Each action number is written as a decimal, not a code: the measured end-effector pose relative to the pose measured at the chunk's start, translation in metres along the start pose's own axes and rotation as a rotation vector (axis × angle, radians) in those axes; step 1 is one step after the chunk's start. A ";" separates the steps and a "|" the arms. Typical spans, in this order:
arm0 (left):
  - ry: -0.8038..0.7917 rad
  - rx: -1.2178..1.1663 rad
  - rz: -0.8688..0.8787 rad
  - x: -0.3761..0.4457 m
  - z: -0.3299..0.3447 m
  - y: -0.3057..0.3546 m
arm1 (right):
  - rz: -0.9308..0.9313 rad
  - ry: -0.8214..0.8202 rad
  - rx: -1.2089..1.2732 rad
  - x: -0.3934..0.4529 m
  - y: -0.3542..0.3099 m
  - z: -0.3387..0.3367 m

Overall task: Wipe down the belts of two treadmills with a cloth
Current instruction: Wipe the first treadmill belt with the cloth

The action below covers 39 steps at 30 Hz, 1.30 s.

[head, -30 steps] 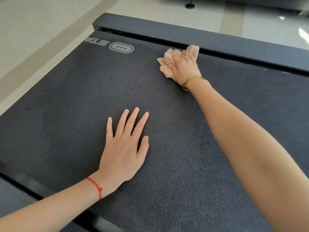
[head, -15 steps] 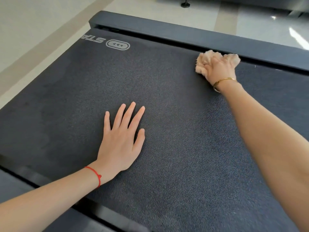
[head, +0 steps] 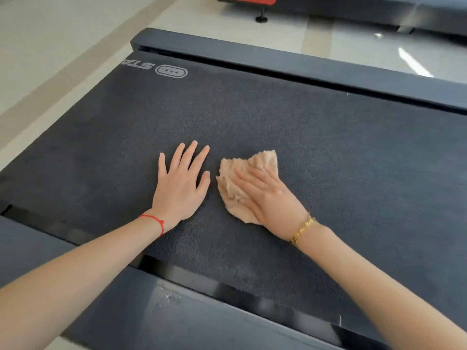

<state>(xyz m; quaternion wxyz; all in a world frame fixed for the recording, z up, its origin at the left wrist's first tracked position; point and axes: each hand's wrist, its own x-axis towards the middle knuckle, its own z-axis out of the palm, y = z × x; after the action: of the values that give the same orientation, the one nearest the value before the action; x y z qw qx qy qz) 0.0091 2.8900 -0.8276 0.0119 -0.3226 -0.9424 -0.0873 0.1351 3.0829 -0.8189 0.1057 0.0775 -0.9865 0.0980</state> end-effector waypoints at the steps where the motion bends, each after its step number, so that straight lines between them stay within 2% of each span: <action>1: 0.001 -0.003 -0.002 -0.001 0.000 0.001 | -0.026 0.008 -0.017 -0.010 0.003 -0.005; 3: 0.005 -0.011 -0.011 -0.001 0.000 0.001 | 0.025 -0.046 -0.029 -0.022 0.014 -0.014; 6: 0.010 -0.018 -0.031 -0.001 0.000 0.004 | 0.207 -0.016 -0.044 -0.004 0.046 -0.024; 9: 0.012 -0.020 -0.055 -0.003 -0.002 0.006 | 0.305 -0.018 -0.036 0.005 0.038 -0.024; 12: 0.017 -0.024 -0.063 -0.007 -0.002 0.005 | 0.148 -0.002 0.065 -0.008 0.001 -0.022; 15: -0.018 -0.044 -0.046 -0.014 -0.005 0.000 | -0.091 -0.023 0.009 -0.035 -0.036 -0.009; 18: -0.048 -0.035 -0.014 -0.026 -0.011 -0.009 | -0.176 -0.125 0.060 -0.053 -0.052 -0.001; 22: -0.101 0.010 0.005 -0.045 -0.021 -0.024 | -0.149 -0.192 0.029 -0.042 -0.046 -0.001; 29: -0.128 0.076 0.046 -0.049 -0.031 -0.065 | 0.117 -0.155 0.009 0.053 -0.050 0.002; 35: -0.090 0.040 0.023 -0.031 -0.032 -0.111 | -0.094 -0.078 -0.032 0.063 -0.101 0.028; 39: -0.086 0.008 0.084 -0.018 -0.034 -0.138 | -0.165 -0.163 0.020 0.059 -0.099 0.024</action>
<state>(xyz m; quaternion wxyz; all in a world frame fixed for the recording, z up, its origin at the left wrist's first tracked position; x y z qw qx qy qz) -0.0617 2.7664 -0.8169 -0.0235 -0.3652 -0.9281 -0.0690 0.0912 2.9747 -0.8109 0.0322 0.1674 -0.9810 0.0924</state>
